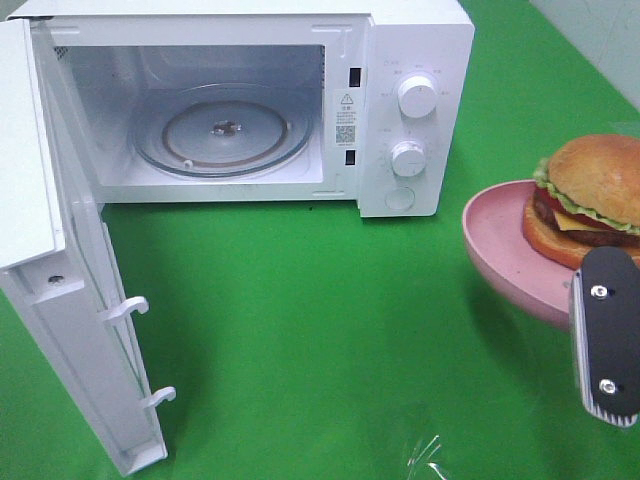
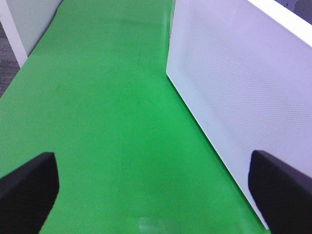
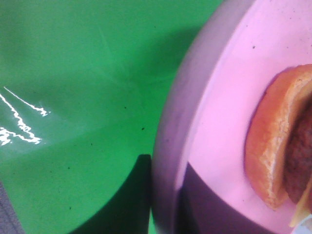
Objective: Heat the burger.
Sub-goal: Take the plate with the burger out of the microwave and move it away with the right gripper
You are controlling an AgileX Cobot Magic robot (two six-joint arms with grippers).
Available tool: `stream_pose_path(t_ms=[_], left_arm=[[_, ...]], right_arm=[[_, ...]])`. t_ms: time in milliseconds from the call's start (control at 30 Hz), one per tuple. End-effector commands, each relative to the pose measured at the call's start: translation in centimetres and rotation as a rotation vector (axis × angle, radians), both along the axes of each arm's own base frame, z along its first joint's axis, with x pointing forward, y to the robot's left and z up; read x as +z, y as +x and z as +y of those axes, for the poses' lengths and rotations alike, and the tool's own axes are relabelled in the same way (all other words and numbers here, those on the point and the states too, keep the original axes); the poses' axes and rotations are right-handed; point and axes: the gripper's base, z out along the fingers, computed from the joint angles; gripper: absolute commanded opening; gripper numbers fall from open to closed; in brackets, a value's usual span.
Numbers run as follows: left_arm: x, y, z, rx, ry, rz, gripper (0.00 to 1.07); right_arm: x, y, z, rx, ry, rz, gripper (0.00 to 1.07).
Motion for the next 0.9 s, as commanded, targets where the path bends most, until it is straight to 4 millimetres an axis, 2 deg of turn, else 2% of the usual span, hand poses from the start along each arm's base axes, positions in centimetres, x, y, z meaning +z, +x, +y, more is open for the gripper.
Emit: stream_pose_path(t_ms=[33, 400, 433, 533, 633, 900], left_arm=[[0.0, 0.0, 0.0, 0.004, -0.007, -0.01, 0.98], [0.0, 0.0, 0.0, 0.004, -0.007, -0.01, 0.98], [0.0, 0.0, 0.0, 0.004, -0.007, -0.01, 0.98], [0.0, 0.0, 0.0, 0.004, -0.007, -0.01, 0.98], [0.0, 0.0, 0.0, 0.004, -0.007, -0.01, 0.98], [0.0, 0.0, 0.0, 0.004, -0.007, -0.01, 0.98]], right_arm=[[-0.1, 0.7, -0.3, -0.102, -0.026, -0.038, 0.0], [-1.9, 1.6, -0.2, -0.373, -0.003, -0.006, 0.0], [-2.8, 1.9, -0.2, -0.472, -0.008, 0.008, 0.0], [-3.0, 2.0, -0.2, -0.505, -0.002, 0.008, 0.0], [-3.7, 2.6, -0.1, -0.651, -0.015, -0.005, 0.0], [-3.5, 4.2, 0.1, -0.893, -0.097, -0.101, 0.0]])
